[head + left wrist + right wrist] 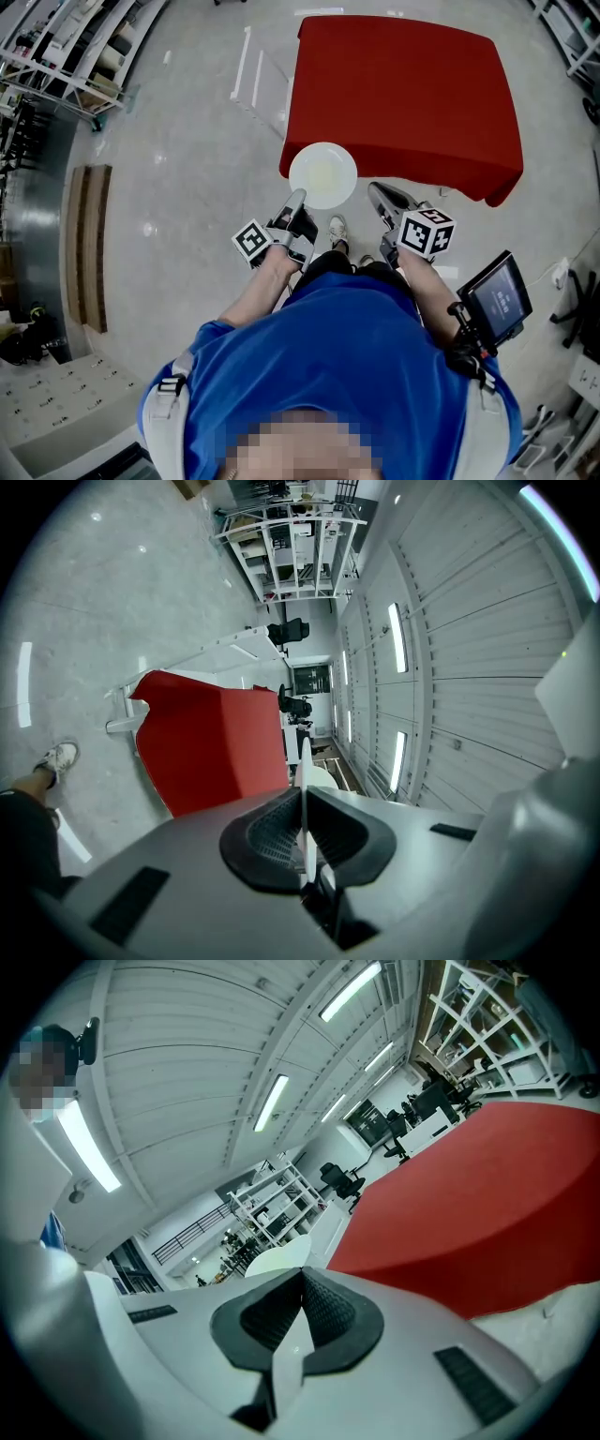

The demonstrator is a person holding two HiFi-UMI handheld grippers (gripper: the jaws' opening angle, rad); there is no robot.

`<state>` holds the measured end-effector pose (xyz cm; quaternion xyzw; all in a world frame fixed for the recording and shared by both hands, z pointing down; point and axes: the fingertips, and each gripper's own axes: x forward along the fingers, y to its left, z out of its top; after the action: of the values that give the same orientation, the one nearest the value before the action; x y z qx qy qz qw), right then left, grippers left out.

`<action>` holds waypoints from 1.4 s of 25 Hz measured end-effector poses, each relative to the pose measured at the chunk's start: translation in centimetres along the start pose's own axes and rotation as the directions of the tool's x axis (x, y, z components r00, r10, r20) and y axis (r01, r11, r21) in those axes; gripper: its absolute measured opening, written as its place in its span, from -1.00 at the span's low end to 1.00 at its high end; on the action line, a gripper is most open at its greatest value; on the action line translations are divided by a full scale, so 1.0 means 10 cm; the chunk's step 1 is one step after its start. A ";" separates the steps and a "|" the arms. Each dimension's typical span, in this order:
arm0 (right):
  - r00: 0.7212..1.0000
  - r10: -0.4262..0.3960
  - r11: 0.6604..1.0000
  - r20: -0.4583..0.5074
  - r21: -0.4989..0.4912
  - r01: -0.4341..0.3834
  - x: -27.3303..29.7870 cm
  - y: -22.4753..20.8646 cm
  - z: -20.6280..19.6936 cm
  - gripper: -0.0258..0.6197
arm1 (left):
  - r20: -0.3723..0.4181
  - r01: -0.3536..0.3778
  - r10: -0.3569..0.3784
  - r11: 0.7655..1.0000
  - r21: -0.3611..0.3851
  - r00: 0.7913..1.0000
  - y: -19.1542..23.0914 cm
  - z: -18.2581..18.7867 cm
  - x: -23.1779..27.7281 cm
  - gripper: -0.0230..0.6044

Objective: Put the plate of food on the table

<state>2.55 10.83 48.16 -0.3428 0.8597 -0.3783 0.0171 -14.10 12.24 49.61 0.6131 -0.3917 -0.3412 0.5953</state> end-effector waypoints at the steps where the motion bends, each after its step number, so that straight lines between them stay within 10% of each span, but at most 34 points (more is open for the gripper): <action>1: 1.000 -0.005 1.000 0.000 0.003 0.005 0.04 -0.02 0.03 -0.92 | -0.002 -0.003 0.003 1.000 0.000 1.000 0.01 0.04 0.05 -0.86; 35: 0.988 -0.146 0.989 0.042 0.038 0.145 1.46 -0.71 1.01 -0.92 | -0.120 -0.060 0.063 0.998 0.025 0.991 0.30 1.46 1.61 -0.86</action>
<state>-1.63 -7.85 48.99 -0.4125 0.8251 -0.3857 0.0146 -19.81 -8.70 52.55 0.6264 -0.3773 -0.2808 0.6216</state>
